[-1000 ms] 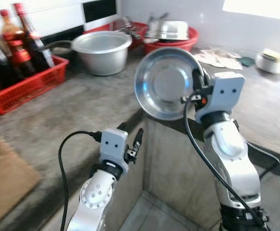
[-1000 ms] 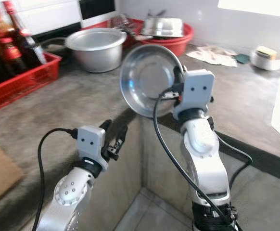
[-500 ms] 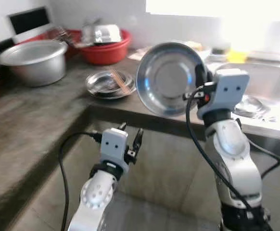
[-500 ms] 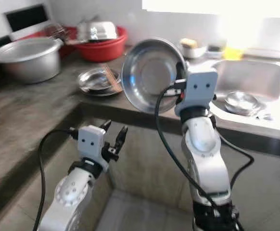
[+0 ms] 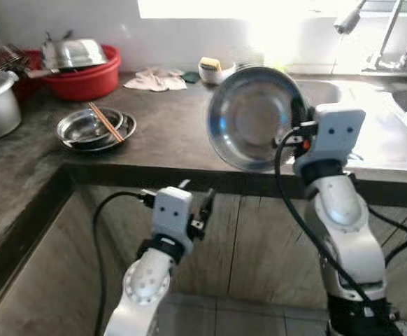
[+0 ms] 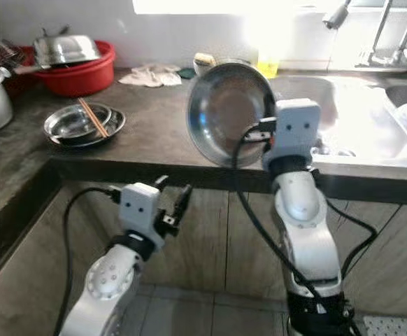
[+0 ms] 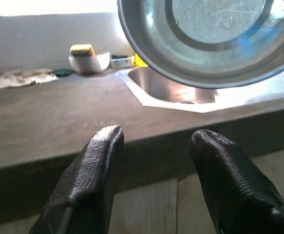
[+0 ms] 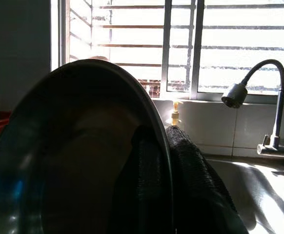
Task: Kitchen organization
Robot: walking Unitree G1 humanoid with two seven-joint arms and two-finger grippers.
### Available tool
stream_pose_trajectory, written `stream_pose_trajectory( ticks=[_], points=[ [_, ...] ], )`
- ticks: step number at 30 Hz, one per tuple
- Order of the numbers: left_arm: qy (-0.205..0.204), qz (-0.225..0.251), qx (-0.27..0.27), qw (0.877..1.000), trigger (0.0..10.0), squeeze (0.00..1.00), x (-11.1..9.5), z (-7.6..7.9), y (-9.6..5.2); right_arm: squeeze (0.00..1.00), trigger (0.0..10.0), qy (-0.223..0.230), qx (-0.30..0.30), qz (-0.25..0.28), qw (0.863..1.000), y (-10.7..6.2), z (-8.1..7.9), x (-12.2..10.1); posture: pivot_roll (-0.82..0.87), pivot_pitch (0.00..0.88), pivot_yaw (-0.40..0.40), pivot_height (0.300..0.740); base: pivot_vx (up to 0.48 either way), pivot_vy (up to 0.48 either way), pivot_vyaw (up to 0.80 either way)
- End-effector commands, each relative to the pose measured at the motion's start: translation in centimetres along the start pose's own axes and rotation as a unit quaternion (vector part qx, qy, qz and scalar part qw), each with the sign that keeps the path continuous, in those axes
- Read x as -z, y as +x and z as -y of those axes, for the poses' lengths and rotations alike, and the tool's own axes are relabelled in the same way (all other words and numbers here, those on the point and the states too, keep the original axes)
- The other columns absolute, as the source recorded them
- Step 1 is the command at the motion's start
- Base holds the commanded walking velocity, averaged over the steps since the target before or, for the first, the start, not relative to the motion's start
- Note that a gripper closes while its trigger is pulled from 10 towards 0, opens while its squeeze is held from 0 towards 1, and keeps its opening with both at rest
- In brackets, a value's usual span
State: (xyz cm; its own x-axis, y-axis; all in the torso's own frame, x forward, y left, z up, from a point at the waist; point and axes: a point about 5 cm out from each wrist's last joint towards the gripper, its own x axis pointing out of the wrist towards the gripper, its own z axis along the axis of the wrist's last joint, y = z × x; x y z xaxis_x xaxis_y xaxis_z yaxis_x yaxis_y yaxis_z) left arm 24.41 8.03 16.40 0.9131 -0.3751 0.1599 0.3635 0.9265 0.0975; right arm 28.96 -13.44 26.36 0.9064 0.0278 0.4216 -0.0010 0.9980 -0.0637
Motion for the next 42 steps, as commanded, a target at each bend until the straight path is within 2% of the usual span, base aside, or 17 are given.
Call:
stream_pose_trajectory(
  ticks=[1, 22, 29, 35, 36, 37, 38, 42],
  points=[
    [0.008, 0.007, -0.003, 1.0, 10.0, 0.0, -0.3, -0.1, 0.1, 0.0, 10.0, 0.001, 0.003, -0.004, 1.0, 0.0, 0.2, 0.1, 0.07, 0.043, -0.01, 0.74, 0.307, -0.364, 0.0],
    [0.01, 0.004, 0.003, 1.0, 10.0, 0.0, -0.2, 0.0, 0.1, 0.0, 10.0, 0.0, 0.001, -0.01, 1.0, 0.3, 0.2, 0.3, 0.07, 0.047, -0.006, 0.74, 0.344, -0.328, 0.0],
    [0.006, 0.001, -0.001, 1.0, 10.0, 0.0, -0.1, -0.1, 0.1, 0.0, 10.0, -0.002, -0.002, -0.009, 1.0, 0.5, 0.2, 0.2, 0.07, 0.051, -0.009, 0.74, 0.419, -0.112, 0.0],
    [-0.001, -0.008, -0.011, 1.0, 10.0, 0.0, 0.2, -0.2, 0.1, 0.0, 10.0, -0.035, -0.006, -0.028, 0.999, 1.5, 0.7, 0.5, 0.07, 0.06, -0.015, 0.74, 0.058, 0.0, 0.0],
    [-0.002, -0.009, -0.011, 1.0, 10.0, 0.0, 0.2, -0.1, 0.1, 0.0, 10.0, -0.041, -0.004, -0.05, 0.998, 1.9, 0.9, 1.1, 0.07, 0.063, -0.018, 0.74, 0.0, 0.0, 0.0],
    [-0.002, -0.009, -0.011, 1.0, 10.0, 0.0, 0.2, -0.1, 0.1, 0.0, 10.0, -0.041, -0.004, -0.05, 0.998, 1.9, 0.9, 1.1, 0.07, 0.063, -0.018, 0.74, 0.0, 0.0, 0.0],
    [-0.005, -0.008, -0.012, 1.0, 10.0, 0.0, 0.2, 0.0, 0.1, 0.0, 10.0, -0.043, -0.005, -0.084, 0.996, 2.9, 1.1, 2.1, 0.07, 0.07, -0.02, 0.74, 0.0, 0.0, 0.0],
    [-0.006, -0.007, -0.013, 1.0, 10.0, 0.0, 0.1, 0.1, 0.0, 0.0, 10.0, -0.031, -0.01, -0.109, 0.993, 4.0, 1.1, 2.9, 0.07, 0.078, -0.026, 0.74, 0.0, 0.0, 0.0]
  ],
)
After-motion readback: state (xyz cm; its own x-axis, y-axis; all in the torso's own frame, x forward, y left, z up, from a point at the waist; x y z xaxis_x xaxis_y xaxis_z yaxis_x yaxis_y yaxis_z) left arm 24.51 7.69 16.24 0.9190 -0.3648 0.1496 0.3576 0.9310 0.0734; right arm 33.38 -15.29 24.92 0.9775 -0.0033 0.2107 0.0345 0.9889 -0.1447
